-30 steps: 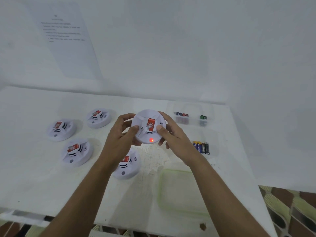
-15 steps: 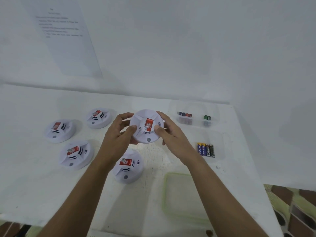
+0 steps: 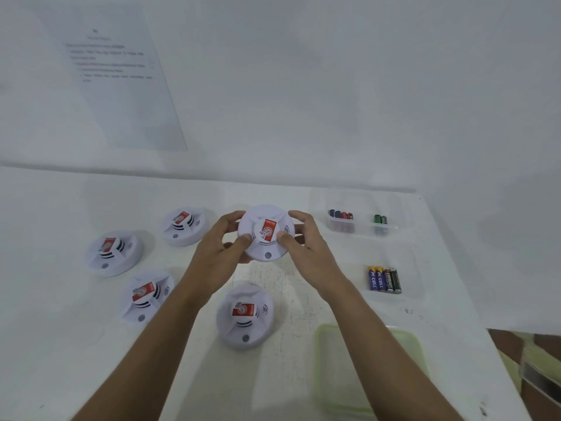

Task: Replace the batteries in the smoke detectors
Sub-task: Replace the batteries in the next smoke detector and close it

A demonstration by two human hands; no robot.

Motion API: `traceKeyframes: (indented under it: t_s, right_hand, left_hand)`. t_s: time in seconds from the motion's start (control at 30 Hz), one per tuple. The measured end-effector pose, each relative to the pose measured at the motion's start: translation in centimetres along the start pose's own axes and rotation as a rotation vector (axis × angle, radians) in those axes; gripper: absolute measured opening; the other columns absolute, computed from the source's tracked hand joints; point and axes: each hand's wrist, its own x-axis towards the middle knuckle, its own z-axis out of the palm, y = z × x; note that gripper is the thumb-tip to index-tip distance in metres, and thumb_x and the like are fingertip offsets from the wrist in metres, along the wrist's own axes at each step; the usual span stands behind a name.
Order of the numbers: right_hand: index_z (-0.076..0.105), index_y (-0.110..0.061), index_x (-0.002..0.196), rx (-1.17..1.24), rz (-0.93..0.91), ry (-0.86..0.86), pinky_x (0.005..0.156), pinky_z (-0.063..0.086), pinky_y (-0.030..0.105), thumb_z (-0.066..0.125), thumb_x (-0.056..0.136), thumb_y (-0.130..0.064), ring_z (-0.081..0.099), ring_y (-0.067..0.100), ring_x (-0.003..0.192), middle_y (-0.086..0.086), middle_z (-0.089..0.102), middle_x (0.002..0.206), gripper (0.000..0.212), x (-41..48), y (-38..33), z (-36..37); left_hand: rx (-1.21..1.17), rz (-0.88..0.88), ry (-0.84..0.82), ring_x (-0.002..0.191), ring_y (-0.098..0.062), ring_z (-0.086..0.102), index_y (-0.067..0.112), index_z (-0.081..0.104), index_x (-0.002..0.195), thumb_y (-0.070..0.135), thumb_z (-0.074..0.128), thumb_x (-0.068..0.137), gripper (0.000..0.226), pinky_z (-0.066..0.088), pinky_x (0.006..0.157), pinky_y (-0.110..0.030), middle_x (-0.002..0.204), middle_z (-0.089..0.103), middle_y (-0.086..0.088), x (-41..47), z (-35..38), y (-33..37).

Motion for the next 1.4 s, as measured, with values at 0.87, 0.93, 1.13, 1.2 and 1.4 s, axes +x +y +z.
traceKeyframes:
  t_s: [0.87,0.93,1.13,1.2,1.4]
  right_hand:
    - [0.042,-0.018,0.140,-0.314,0.138,0.281,0.109,0.038,0.051,0.058,0.096,-0.048,0.052,0.024,0.124,-0.001,0.057,0.134,0.055,5.4,4.0,6.1]
    - [0.045,-0.019,0.138,-0.382,0.163,0.300,0.110,0.029,0.047,0.052,0.099,-0.047,0.043,0.025,0.131,0.001,0.056,0.136,0.050,5.8,4.3,6.3]
    - [0.044,-0.019,0.141,-0.481,0.182,0.322,0.111,0.021,0.047,0.047,0.100,-0.044,0.029,0.026,0.140,0.002,0.043,0.148,0.048,6.5,4.5,6.4]
    - [0.043,-0.021,0.143,-0.481,0.186,0.321,0.113,0.020,0.046,0.048,0.099,-0.045,0.027,0.026,0.141,0.003,0.038,0.150,0.051,6.5,4.5,6.2]
    - [0.044,-0.022,0.144,-0.499,0.199,0.281,0.114,0.020,0.047,0.045,0.099,-0.052,0.025,0.025,0.142,0.003,0.037,0.151,0.054,6.6,4.6,5.9]
  left_hand:
    - [0.242,-0.001,0.004,0.097,-0.009,0.062,0.025,0.054,0.127,0.031,0.050,0.100,0.028,0.048,0.080,-0.022,0.110,0.067,0.008,6.4,0.4,-6.0]
    - [0.315,0.037,0.008,0.095,-0.010,0.059,0.016,0.053,0.131,0.028,0.047,0.102,0.032,0.044,0.073,-0.017,0.108,0.063,0.007,7.0,0.9,-6.4]
    - [0.463,0.116,0.131,0.076,-0.031,0.056,0.017,0.060,0.100,0.039,0.031,0.096,0.038,0.048,0.073,-0.044,0.075,0.061,-0.007,8.2,1.9,-8.3]
    - [0.489,0.123,0.143,0.078,-0.034,0.054,0.012,0.061,0.098,0.031,0.034,0.100,0.033,0.047,0.076,-0.045,0.076,0.062,-0.010,8.2,2.1,-8.4]
    - [0.465,0.036,0.119,0.107,-0.026,0.049,0.005,0.064,0.119,0.021,0.040,0.102,0.033,0.040,0.088,-0.031,0.112,0.057,-0.017,8.2,2.1,-8.7]
